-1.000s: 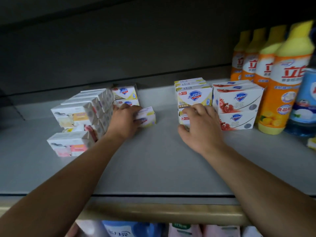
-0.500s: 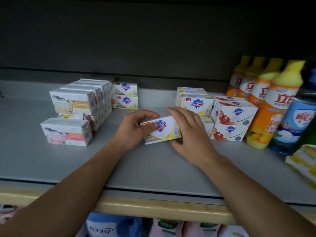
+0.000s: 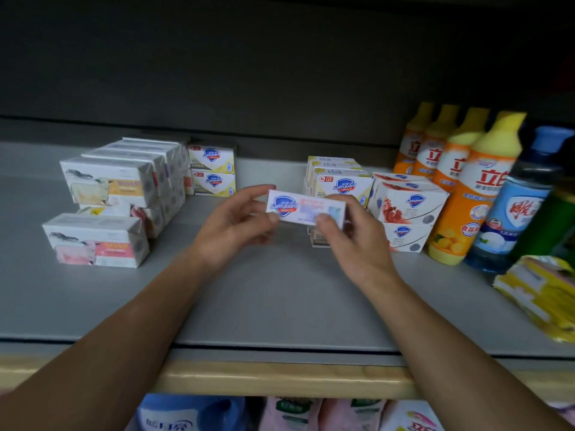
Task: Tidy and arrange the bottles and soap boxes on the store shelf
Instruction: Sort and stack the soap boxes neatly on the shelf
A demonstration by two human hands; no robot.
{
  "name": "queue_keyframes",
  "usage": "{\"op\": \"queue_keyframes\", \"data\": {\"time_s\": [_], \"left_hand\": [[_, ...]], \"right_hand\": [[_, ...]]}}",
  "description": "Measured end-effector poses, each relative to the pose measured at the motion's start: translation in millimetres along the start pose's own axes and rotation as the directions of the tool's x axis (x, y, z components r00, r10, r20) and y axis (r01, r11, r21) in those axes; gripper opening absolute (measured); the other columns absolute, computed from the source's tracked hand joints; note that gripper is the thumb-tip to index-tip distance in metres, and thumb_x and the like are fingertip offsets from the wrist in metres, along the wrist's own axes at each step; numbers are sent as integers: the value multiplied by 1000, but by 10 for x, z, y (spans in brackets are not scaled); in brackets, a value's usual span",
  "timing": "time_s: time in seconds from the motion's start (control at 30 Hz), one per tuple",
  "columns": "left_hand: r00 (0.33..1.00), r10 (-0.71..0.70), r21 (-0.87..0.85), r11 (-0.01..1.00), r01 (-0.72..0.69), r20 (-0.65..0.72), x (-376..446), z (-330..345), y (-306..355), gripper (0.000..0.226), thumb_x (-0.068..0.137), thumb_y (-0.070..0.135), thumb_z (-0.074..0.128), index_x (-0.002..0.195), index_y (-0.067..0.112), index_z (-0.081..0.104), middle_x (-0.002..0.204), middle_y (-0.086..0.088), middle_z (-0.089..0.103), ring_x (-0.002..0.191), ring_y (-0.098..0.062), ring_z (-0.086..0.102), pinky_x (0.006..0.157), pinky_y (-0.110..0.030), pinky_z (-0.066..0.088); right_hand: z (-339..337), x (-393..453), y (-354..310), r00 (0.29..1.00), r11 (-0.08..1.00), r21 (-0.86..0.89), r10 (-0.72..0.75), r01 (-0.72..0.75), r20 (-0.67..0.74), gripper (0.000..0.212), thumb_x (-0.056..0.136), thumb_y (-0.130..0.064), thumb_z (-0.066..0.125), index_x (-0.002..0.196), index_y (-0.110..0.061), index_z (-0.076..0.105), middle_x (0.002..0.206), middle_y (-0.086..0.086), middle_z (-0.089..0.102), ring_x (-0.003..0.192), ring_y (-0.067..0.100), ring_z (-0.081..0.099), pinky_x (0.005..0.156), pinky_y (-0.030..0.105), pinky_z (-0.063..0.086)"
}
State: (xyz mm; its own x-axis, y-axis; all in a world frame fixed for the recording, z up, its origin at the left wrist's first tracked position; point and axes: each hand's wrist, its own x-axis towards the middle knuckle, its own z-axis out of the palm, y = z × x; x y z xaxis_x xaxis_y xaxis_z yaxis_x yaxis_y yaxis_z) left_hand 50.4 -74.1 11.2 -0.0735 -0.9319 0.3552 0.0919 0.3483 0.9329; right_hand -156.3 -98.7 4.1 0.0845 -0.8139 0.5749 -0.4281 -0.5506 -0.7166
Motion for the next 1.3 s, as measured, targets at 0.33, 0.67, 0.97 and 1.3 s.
{"op": "queue_keyframes", "data": {"time_s": [0.33, 0.67, 0.97, 1.3], "left_hand": [[985, 17, 398, 916, 54, -173, 4, 47, -70, 49, 100, 44, 43, 70, 13, 68, 49, -7, 56, 42, -17, 51, 42, -20, 41], [971, -178, 14, 983, 183, -157, 27, 45, -5, 44, 95, 57, 42, 91, 23, 70, 94, -11, 68, 52, -26, 62, 49, -32, 52], [998, -46, -169, 984, 54, 53, 10, 27, 4, 57, 77, 11, 67, 132, 15, 53, 129, -12, 60, 102, -29, 67, 73, -42, 60], [992, 125, -63, 990, -127, -34, 70, 4, -29, 51, 61, -4, 75, 109, 10, 67, 108, -8, 72, 99, -21, 67, 81, -29, 56]], "right_hand": [[-17, 4, 33, 984, 991, -83, 116, -105, 137, 58, 100, -55, 37, 74, -10, 64, 54, 1, 62, 46, 3, 56, 52, 13, 40], [-48, 30, -7, 988, 986, 142, 73, -92, 134, 20, 91, -44, 61, 109, -51, 56, 91, -15, 68, 62, 3, 65, 51, 17, 47], [-45, 20, -28, 978, 977, 199, 35, -77, 205, 37, 92, -26, 65, 122, -44, 52, 110, -32, 61, 94, -6, 63, 72, 16, 54], [-25, 7, -28, 979, 993, -60, -86, 98, 183, 62, 76, -13, 80, 130, -24, 54, 113, -16, 55, 101, -6, 51, 78, -1, 38]]}}
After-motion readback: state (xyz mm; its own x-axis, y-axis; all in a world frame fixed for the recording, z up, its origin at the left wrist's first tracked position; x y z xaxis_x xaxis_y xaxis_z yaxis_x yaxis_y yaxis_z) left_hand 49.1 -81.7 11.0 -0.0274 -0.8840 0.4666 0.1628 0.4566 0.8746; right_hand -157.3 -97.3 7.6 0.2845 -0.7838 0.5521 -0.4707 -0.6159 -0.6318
